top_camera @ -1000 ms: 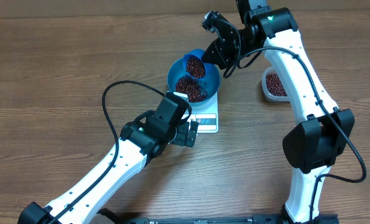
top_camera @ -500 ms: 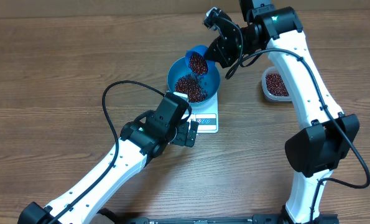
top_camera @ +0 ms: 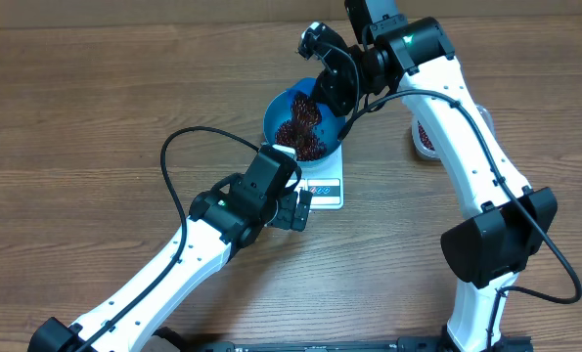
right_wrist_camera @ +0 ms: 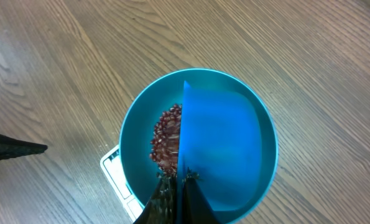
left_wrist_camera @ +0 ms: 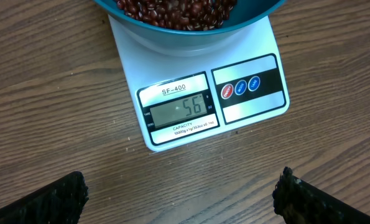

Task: Scoop item into bowl and weigh 150g on scale
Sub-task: 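Tilt the scoop to pour red beans into the teal bowl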

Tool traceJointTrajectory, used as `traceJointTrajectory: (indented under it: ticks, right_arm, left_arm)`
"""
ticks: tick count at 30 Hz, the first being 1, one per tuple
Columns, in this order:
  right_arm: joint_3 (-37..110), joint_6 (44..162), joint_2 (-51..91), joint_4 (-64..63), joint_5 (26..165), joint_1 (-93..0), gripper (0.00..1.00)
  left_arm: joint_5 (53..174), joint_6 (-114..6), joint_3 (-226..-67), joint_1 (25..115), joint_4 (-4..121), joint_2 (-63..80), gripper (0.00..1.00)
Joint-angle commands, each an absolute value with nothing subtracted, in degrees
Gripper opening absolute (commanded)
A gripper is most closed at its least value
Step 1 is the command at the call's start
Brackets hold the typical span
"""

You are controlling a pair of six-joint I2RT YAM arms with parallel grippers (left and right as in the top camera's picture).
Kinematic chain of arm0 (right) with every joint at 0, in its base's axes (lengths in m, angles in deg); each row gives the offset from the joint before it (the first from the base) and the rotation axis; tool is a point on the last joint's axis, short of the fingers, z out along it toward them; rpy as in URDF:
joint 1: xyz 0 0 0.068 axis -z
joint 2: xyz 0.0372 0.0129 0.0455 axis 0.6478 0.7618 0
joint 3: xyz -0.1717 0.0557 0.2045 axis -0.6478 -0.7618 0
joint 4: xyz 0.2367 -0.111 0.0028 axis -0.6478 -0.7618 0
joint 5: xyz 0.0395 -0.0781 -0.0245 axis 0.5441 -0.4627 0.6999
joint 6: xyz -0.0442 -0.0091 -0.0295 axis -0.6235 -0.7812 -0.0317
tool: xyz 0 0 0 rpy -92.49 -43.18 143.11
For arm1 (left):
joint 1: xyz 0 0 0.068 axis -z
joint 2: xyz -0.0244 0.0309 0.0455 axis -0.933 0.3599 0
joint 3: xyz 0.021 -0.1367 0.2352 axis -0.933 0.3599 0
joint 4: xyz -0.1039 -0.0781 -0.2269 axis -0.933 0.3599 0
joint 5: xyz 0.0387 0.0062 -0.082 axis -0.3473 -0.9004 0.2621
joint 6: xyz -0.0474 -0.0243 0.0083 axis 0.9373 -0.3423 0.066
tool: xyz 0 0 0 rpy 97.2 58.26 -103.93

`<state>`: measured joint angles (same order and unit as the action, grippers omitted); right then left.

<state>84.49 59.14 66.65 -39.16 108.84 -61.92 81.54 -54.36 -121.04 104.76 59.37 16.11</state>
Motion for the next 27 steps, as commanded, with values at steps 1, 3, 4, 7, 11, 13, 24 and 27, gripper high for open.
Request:
traceJointTrajectory:
  ticks: [1,3,4,7,11,13,24,27]
  right_arm:
    - [86.5,59.1,63.7,-38.6,108.1,-61.7,0.04]
    - [86.5,59.1,63.7,-38.3,108.1,-61.7,0.04]
    - [86.5,59.1,63.7,-38.3,108.3,-61.7,0.04]
    - [86.5,59.1,63.7,-38.6,107.1,-61.8,0.04]
    - [86.5,59.1,63.7,-37.8,107.5,-61.8,0.04]
    - [86.5,59.1,63.7,-37.7,108.0,-61.9,0.04]
    - [86.5,59.3,63.7,-37.7,105.7,-62.2,0.04]
    - [86.5,60.4,63.7,-37.0,106.0,-62.2,0.04]
  left_arm:
    - [81.2,-55.3,-120.4,104.5,59.4,15.8,1.0]
    - [81.2,-55.3,-120.4,104.6,59.4,15.8,1.0]
    - [81.2,-55.3,-120.4,104.5,59.4,15.8,1.0]
    - [81.2,-55.3,-120.4,104.5,59.4,15.8,1.0]
    - [81.2,-55.3,-120.4,104.5,59.4,15.8,1.0]
    - [81.2,-55.3,-120.4,104.5,59.4,15.8,0.99]
    - [81.2,-55.3,-120.4,104.5,59.4,15.8,1.0]
    - [81.2,-55.3,-120.4,104.5,59.4,15.8,1.0]
